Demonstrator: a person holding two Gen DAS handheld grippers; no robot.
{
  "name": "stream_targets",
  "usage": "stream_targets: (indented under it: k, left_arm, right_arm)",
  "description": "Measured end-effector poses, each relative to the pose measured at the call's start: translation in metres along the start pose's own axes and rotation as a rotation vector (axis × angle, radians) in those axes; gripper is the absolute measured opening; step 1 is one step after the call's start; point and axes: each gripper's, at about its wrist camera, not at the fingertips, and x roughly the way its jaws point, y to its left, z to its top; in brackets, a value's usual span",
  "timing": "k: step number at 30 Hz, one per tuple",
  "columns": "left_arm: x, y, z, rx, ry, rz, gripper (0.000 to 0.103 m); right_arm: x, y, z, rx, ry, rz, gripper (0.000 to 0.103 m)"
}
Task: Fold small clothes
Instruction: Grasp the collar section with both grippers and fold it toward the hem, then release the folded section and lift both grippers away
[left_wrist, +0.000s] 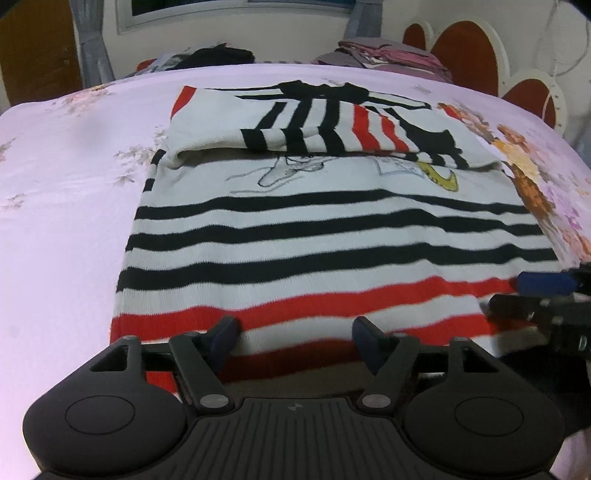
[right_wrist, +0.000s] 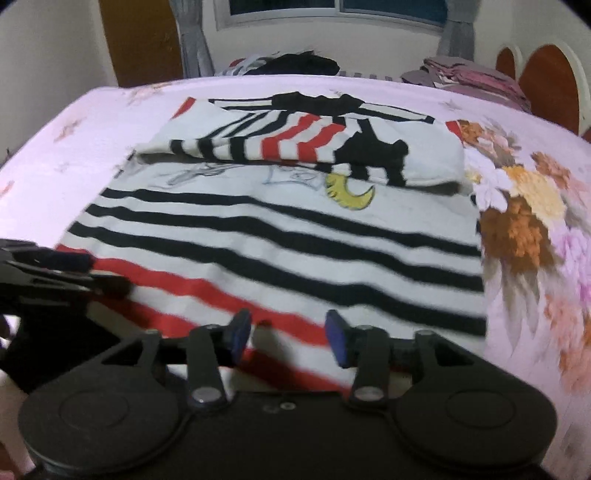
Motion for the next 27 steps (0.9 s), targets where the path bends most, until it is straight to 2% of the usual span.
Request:
stream_targets:
  k: [3,6,10,12,14,22,27]
  left_arm:
    - [-0.007,0.001,-0.009,0.012,-0.002,-0.017,0.073]
    - [-0.014,0.003,-0.017,0.019,-0.004,-0.032,0.073]
    - [-0.025,0.009,-0.027,0.019,-0.008,-0.048,0.073]
    - [-0.03,0.014,-0.032,0.015,-0.009,-0.054,0.073]
    - [-0.035,0.02,-0.037,0.006,-0.012,-0.057,0.074]
    - [-0.054,0.056,-0.057,-0.045,-0.026,-0.03,0.074]
    - [-0.056,0.076,-0.071,-0.09,0.002,-0.042,0.074]
  right_arm:
    - [0.002,0.012,-0.012,0.003,0.04,-0.045,0.049]
    - [-0.004,0.018,-0.023,0.018,0.042,-0.093,0.049]
    - [-0.018,0.018,-0.032,0.066,0.015,-0.146,0.062]
    - [-0.021,0.019,-0.037,0.064,0.022,-0.177,0.063]
    - [-0.02,0.015,-0.043,0.082,0.042,-0.202,0.063]
    - [-0.045,-0.007,-0.065,0.187,0.017,-0.267,0.066]
    - [-0.059,-0.022,-0.08,0.235,0.021,-0.314,0.066]
